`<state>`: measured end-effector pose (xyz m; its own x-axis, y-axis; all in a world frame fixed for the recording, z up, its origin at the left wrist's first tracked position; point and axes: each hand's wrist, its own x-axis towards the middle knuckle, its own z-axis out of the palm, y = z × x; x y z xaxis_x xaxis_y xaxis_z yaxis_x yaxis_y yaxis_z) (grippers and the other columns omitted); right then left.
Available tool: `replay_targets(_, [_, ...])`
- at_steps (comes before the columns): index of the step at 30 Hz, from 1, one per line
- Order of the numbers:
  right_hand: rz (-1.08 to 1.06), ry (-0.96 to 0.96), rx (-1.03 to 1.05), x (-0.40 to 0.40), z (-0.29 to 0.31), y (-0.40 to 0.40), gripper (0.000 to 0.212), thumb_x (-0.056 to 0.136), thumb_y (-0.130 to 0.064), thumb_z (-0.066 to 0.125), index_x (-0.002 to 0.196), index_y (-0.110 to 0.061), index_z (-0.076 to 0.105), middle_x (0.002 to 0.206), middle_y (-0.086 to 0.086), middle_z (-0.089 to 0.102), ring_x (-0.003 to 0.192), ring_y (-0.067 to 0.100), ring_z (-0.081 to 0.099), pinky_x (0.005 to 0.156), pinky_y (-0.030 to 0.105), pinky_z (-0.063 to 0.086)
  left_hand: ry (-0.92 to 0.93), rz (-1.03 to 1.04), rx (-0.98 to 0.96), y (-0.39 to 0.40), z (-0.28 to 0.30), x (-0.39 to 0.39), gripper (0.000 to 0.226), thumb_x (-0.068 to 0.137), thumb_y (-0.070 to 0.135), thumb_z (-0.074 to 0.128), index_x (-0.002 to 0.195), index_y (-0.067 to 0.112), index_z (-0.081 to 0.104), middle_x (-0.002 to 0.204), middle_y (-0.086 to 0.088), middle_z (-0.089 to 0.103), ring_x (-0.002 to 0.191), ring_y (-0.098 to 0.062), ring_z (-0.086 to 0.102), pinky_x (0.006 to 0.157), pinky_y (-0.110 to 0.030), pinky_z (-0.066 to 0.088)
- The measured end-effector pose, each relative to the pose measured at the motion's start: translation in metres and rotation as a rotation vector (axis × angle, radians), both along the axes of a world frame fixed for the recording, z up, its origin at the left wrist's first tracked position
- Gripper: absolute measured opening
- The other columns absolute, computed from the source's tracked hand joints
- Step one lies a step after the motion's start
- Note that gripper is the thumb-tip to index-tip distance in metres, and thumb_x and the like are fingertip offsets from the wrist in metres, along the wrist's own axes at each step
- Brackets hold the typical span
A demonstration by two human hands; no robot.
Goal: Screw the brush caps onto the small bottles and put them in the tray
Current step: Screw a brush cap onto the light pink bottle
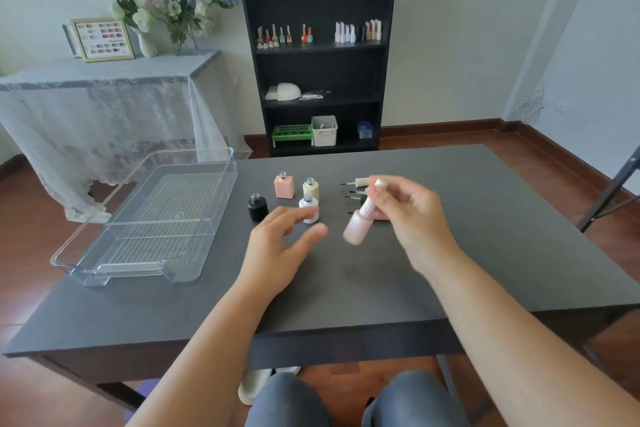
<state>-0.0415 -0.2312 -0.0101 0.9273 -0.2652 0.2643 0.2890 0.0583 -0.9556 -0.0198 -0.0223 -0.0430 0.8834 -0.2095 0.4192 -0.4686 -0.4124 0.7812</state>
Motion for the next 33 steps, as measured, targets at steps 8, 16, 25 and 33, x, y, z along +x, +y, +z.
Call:
replay_targets(8, [-0.322,0.134,-0.469,0.062,0.028,-0.088,0.013,0.087,-0.021,0.065,0.098,-0.023,0.071,0.093,-0.009,0.069,0.083,0.008,0.062,0.069,0.017,0.042,0.082,0.217,-0.018,-0.017,0.008,0.023,0.029,0.083,0.029,0.071,0.1,0.045,0.053,0.107,0.011,0.058,0.089,0.001,0.06,0.072,-0.013,0.042])
replay_targets(16, [-0.377,0.246,-0.577,0.081,0.007,-0.102,0.014,0.088,-0.019,0.062,0.1,-0.017,0.07,0.099,-0.001,0.069,0.096,0.02,0.062,0.077,0.024,0.04,0.127,0.282,0.033,-0.029,0.006,0.037,0.042,0.082,0.032,0.07,0.119,0.029,0.051,0.118,0.006,0.051,0.099,-0.011,0.058,0.08,-0.023,0.043])
replay_targets(25, [-0.556,-0.443,-0.951,0.076,0.012,-0.088,0.033,0.081,-0.009,0.059,0.114,-0.014,0.063,0.118,0.011,0.051,0.108,0.021,0.046,0.097,0.013,0.029,0.02,0.349,-0.006,-0.01,0.038,0.06,0.031,0.083,0.029,0.07,0.11,0.031,0.055,0.11,0.007,0.054,0.086,-0.001,0.056,0.079,-0.024,0.046])
replay_targets(33, [0.05,0.313,-1.292,0.103,0.037,-0.035,0.035,0.097,-0.002,0.043,0.122,-0.014,0.065,0.127,0.006,0.058,0.113,0.023,0.057,0.096,0.03,0.046,0.1,0.126,0.548,-0.025,0.062,0.094,0.033,0.088,0.032,0.065,0.119,0.022,0.063,0.114,0.001,0.061,0.09,-0.013,0.06,0.079,-0.025,0.041])
